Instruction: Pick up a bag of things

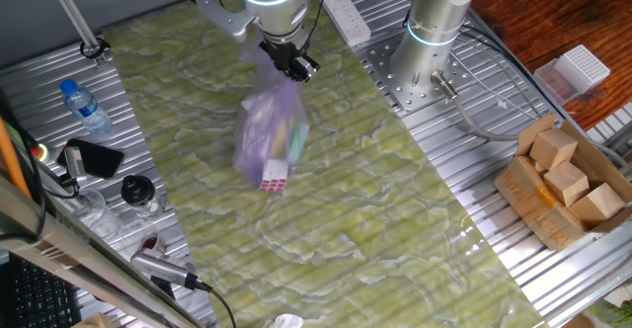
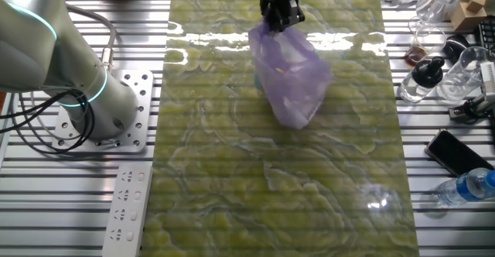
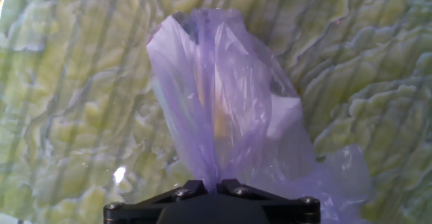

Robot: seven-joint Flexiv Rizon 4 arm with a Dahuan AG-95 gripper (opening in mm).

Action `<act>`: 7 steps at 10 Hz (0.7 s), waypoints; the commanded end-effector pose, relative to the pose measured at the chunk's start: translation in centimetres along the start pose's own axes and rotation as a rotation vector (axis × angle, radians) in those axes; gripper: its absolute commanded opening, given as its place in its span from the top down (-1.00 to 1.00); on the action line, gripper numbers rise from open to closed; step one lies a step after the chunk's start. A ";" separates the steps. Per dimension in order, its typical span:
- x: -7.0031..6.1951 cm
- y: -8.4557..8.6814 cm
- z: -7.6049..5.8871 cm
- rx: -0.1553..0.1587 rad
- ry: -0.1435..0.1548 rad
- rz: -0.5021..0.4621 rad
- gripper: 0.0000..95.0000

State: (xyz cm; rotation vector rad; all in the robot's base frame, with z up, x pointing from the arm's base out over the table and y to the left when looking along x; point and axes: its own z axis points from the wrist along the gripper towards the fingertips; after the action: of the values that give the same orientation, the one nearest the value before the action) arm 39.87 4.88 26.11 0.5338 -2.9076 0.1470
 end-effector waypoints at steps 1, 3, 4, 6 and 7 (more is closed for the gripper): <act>0.2 0.1 -0.2 -0.001 0.003 0.006 1.00; 0.3 0.1 -0.4 0.002 0.005 0.010 1.00; 0.3 0.1 -0.4 0.002 0.004 0.009 1.00; 0.2 0.1 -0.3 0.015 -0.013 0.018 1.00; 0.1 0.1 -0.2 0.015 -0.016 0.018 1.00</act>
State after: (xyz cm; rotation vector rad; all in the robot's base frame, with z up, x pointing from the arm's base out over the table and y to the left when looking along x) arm 39.70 4.91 26.23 0.5159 -2.9347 0.1699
